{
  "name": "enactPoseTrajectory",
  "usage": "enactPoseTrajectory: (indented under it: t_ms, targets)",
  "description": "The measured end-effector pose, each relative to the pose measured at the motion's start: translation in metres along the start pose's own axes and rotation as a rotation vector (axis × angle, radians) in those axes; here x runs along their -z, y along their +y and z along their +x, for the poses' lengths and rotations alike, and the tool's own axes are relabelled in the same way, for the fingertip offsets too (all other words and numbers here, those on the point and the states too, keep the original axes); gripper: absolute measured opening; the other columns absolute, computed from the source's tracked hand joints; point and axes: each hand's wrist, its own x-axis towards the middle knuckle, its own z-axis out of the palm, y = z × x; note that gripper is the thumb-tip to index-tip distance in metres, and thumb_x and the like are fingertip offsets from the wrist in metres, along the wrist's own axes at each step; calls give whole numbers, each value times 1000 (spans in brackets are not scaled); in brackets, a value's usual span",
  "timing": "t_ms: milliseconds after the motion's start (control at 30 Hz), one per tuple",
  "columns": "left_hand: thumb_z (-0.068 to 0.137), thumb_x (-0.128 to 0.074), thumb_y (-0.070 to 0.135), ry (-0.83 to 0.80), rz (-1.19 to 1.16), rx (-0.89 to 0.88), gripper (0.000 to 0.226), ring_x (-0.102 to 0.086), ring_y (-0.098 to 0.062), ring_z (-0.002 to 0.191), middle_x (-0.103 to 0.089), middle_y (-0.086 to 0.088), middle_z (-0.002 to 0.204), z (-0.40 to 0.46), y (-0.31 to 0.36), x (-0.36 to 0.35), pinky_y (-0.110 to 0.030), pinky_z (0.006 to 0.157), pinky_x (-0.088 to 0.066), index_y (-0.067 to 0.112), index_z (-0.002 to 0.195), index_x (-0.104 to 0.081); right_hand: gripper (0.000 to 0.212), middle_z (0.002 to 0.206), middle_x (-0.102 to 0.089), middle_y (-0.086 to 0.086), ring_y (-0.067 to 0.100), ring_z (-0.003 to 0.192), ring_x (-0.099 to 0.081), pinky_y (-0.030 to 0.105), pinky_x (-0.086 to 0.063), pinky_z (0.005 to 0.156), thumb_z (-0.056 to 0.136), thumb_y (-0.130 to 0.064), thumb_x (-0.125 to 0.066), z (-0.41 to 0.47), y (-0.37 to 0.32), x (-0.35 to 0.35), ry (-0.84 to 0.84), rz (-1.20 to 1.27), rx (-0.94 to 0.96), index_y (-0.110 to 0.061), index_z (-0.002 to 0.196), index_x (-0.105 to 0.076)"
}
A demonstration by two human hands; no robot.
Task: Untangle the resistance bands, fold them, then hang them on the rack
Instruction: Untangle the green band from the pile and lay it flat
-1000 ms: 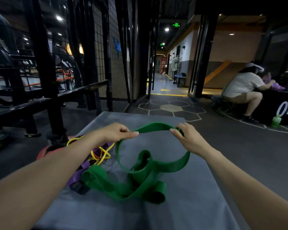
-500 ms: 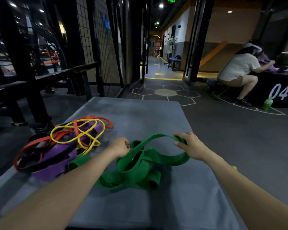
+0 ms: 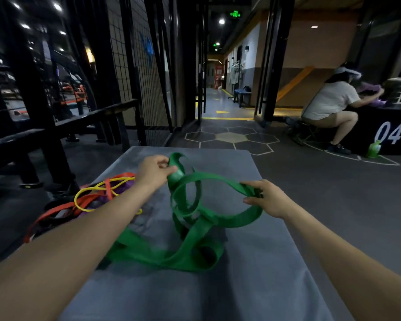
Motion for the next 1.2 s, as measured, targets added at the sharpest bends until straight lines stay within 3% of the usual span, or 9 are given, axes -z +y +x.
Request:
enactPoseTrajectory:
  t_ms: [167, 300, 400, 467, 567, 733, 900, 1067, 1200]
  targets:
    - [72, -79, 16, 82, -25, -182, 27, -68, -28, 81, -64, -5, 78, 27, 69, 27, -45, 77, -58, 8, 97, -71, 54, 96, -46, -11, 12, 94, -46, 21, -32, 77, 85, -26, -65, 10, -34, 36, 10, -122, 52, -26, 136, -46]
    - [73, -78, 20, 165, -27, -265, 24, -69, -24, 80, -69, -4, 80, 44, 116, 49, -42, 79, -58, 11, 95, -73, 65, 129, -41, 5, 26, 121, -43, 30, -35, 97, 79, -29, -72, 24, -49, 69, -81, -326, 55, -32, 137, -43]
    - [74, -77, 19, 164, -51, -304, 29, -66, -15, 68, -67, -2, 81, 49, 149, 56, -26, 67, -59, 8, 101, -71, 73, 141, -36, 5, 24, 130, -37, 31, -30, 106, 76, -34, -74, 33, -75, 91, -167, -387, 95, -28, 140, -39]
    - [76, -76, 18, 119, -91, -319, 28, -62, -9, 60, -67, -4, 83, 48, 167, 56, -14, 57, -55, 7, 101, -70, 69, 144, -41, 4, 19, 132, -39, 29, -32, 106, 80, -32, -71, 37, -104, 100, -17, -201, 192, -18, 140, -40]
    - [78, -74, 17, 73, -64, -427, 23, -61, -7, 59, -70, -3, 86, 43, 190, 53, -14, 58, -54, 11, 100, -72, 64, 134, -51, 12, 23, 121, -51, 34, -42, 98, 86, -27, -65, 45, -139, 103, 285, 184, 236, -9, 140, -36]
    - [78, -73, 16, 116, -30, -574, 18, -55, -4, 58, -67, 0, 75, 34, 215, 57, -20, 66, -52, 10, 95, -73, 36, 118, -60, 20, 29, 98, -62, 34, -53, 80, 93, -8, -53, 52, -169, 93, 250, 699, 158, -2, 126, -42]
    - [75, -76, 17, 187, 46, -619, 15, -56, -4, 59, -63, 6, 71, 34, 222, 69, -26, 71, -54, 12, 88, -72, 24, 102, -63, 12, 25, 94, -62, 43, -51, 89, 98, -10, -40, 59, -179, 102, 367, 589, 171, -4, 118, -52]
    - [78, -72, 12, 255, 114, -599, 12, -63, -18, 72, -59, 3, 74, 35, 233, 71, -33, 70, -57, 15, 79, -61, 29, 83, -58, 3, 17, 76, -58, 27, -47, 63, 98, -7, -35, 66, -194, 123, 502, 413, 249, -10, 122, -51]
    - [80, -70, 10, 302, 31, -549, 14, -64, -19, 75, -56, 3, 73, 38, 248, 74, -40, 69, -59, 15, 77, -57, 44, 107, -47, 11, 25, 91, -55, 28, -47, 79, 97, -12, -33, 70, -199, 129, 493, 259, 303, -22, 140, -31]
